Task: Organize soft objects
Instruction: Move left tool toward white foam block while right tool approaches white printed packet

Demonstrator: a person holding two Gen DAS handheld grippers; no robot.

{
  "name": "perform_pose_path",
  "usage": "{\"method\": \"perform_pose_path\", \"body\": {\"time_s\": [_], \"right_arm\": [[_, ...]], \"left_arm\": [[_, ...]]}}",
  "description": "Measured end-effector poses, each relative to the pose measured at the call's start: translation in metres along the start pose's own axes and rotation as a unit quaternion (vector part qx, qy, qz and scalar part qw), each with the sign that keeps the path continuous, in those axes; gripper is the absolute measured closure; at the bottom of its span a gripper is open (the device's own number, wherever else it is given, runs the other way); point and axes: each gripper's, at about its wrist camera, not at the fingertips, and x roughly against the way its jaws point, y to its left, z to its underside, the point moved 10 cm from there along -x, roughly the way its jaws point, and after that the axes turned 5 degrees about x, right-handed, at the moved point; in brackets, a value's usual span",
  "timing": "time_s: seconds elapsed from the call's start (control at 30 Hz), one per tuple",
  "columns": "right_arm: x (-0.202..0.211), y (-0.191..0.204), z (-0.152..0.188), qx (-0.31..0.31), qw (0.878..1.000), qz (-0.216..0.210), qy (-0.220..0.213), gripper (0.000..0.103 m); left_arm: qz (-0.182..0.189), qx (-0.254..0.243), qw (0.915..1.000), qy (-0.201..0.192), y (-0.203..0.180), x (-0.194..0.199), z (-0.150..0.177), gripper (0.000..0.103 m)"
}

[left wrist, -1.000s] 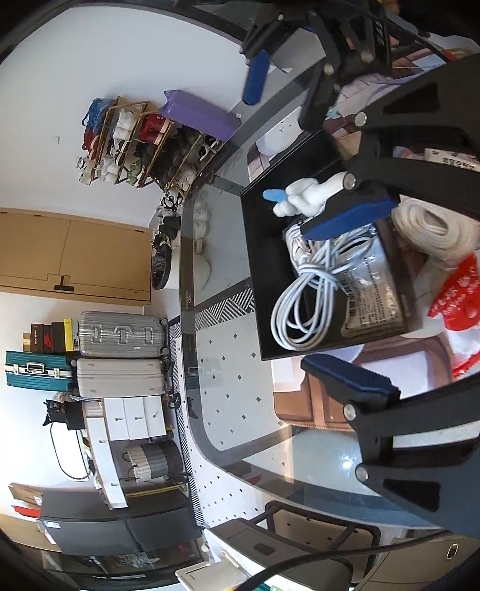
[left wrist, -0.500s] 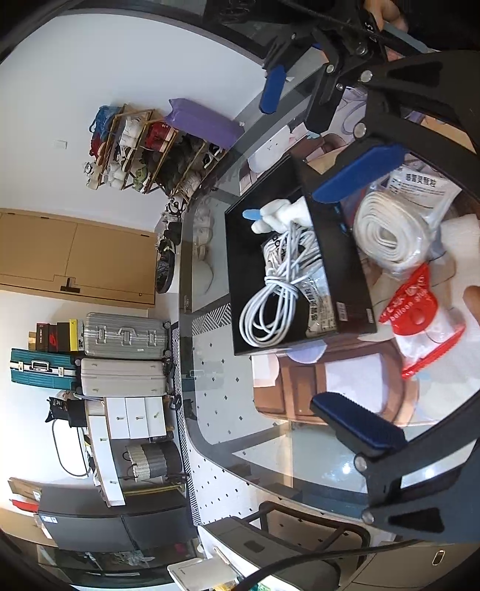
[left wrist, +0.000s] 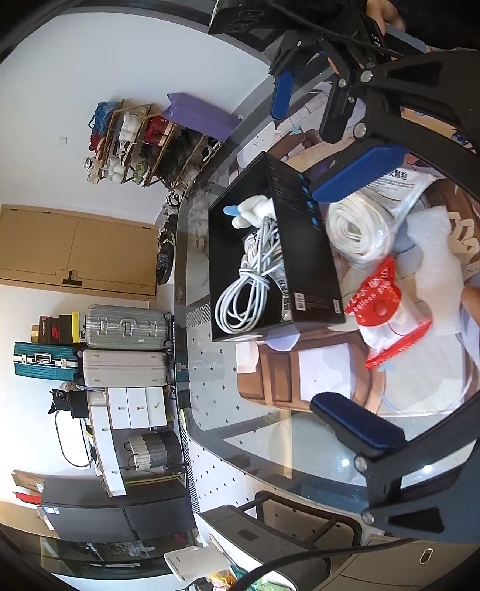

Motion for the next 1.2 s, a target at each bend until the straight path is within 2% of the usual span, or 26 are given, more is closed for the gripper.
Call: {"method": "perform_pose_path", "body": {"time_s": [0.8, 1.2], "right_arm": [[-0.016, 0.036, 0.03, 0.053, 0.995, -0.048, 0.068, 0.001], [-0.026, 0.054, 0.039, 0.063, 0.992, -0.069, 0.087, 0.001]], "left_arm": [[-0.01, -0.015, 0.9996, 0.022, -0.001, 0.002, 0.038, 0.0], [-0.015, -0.015, 0.999, 0.039, 0.001, 0.006, 0.053, 0.0]]}}
